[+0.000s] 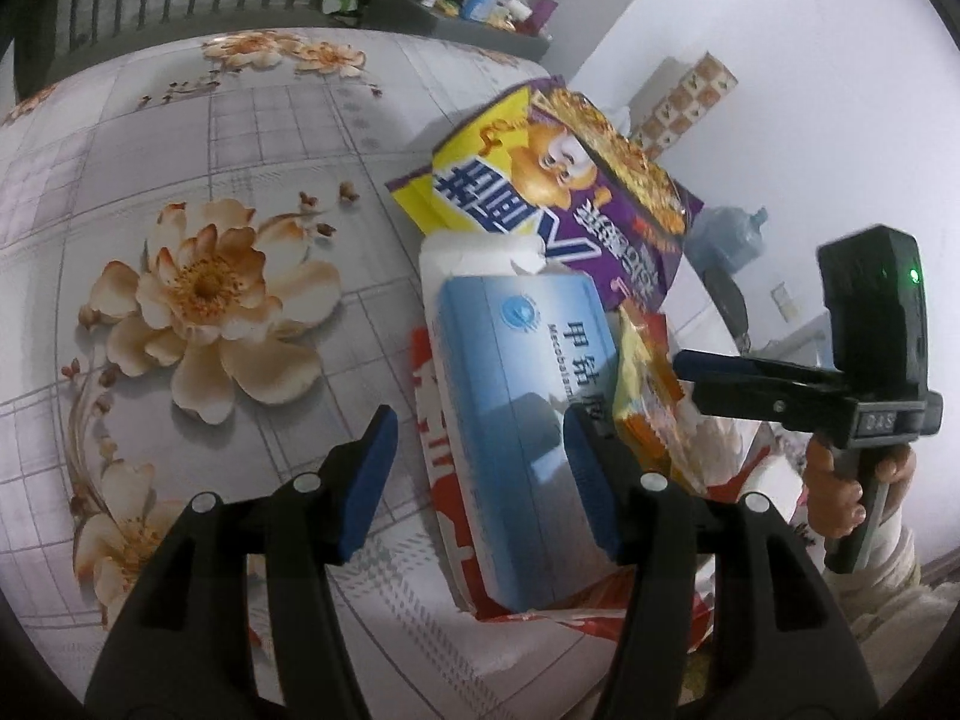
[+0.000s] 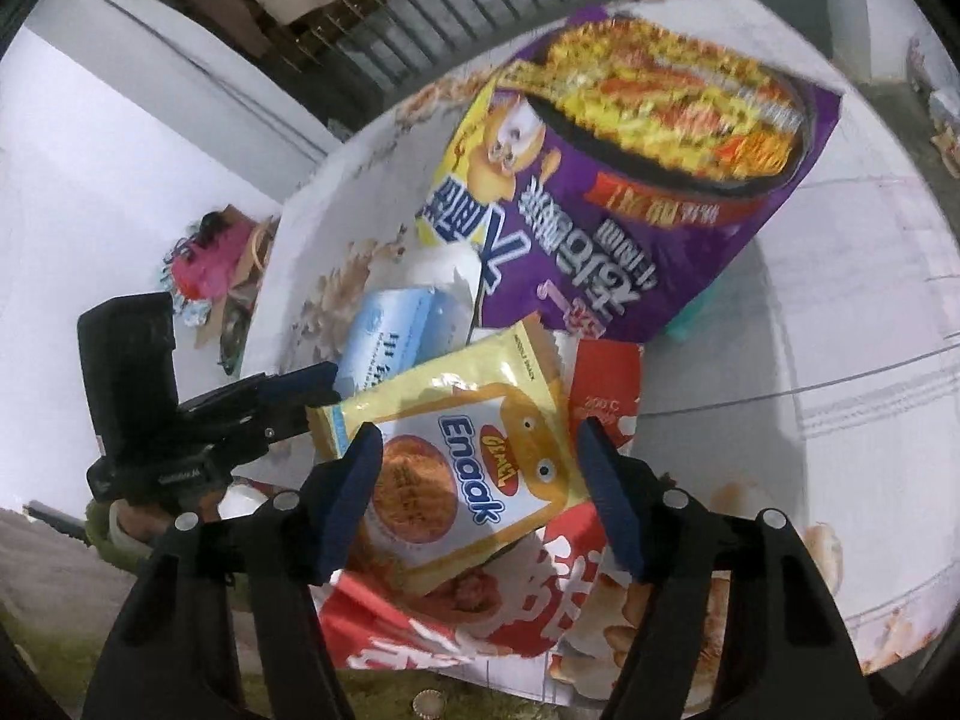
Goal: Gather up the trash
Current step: 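Grasp the yellow Enaak snack bag with the right tool while the left tool grasps the blue medicine box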
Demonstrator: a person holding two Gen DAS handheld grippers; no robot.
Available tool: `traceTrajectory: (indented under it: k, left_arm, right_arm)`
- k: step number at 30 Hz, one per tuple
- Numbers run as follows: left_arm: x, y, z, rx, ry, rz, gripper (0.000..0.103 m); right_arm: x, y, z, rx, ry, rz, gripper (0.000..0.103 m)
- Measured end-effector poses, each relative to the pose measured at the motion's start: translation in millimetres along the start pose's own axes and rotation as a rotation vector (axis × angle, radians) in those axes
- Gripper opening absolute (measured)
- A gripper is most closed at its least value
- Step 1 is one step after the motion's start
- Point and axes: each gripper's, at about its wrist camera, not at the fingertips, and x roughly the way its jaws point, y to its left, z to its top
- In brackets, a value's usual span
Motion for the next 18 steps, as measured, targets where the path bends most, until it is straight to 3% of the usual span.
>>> traceTrajectory:
  k: [4,12,18]
  left_arm:
    - [3,-1,0,0.000,0.009,-0.006,0.054]
    - [4,0,0,-0.010,0.012,-0.012,0.054]
    - [6,-1,0,-0.010,0.015,-0.012,0.054]
  right_arm:
    - [12,-10,3,0.039,0.013,0.006,0.063]
    - [12,-46,2,0.185,0.009,0.134,0.057]
    - [19,-34,1,0.135,0.025,0.110,0.055]
